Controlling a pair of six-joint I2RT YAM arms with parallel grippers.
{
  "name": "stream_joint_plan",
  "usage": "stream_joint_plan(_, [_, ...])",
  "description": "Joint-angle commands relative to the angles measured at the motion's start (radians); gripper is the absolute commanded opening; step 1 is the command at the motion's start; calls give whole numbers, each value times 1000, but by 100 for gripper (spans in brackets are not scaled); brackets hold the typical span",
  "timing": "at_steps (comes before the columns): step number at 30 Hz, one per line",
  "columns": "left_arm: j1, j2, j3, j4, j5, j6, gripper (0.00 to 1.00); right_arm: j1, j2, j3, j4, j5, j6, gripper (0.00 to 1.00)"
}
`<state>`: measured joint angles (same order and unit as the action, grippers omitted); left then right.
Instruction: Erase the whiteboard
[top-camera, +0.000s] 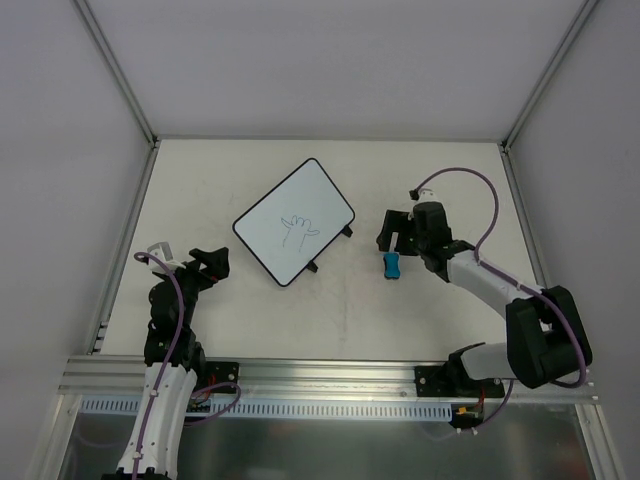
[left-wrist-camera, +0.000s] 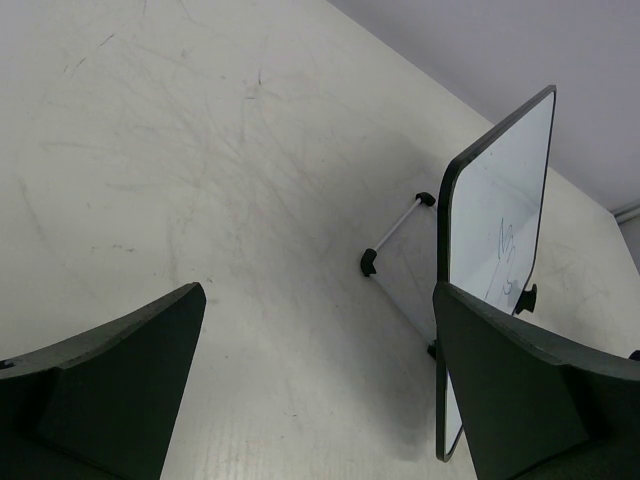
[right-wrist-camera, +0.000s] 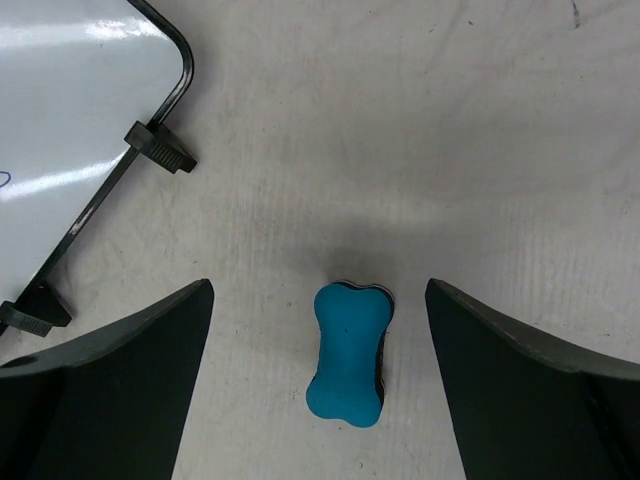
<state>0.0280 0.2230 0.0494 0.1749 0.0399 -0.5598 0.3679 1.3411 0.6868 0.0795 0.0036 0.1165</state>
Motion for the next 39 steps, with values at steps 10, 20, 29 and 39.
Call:
stream_joint_plan(10, [7,-1,-39,17,-18,5,99,60,141,148,-233,151,-37,69])
stream_joint_plan(20, [9,3,-37,18,-18,3,99,92,101,160,-342,187,-11,69])
stream_joint_plan(29, [9,4,-37,18,-20,1,99,101,122,152,-346,174,-32,63])
stream_joint_plan(39, [9,6,-37,18,-18,1,99,132,167,166,-339,165,-26,62])
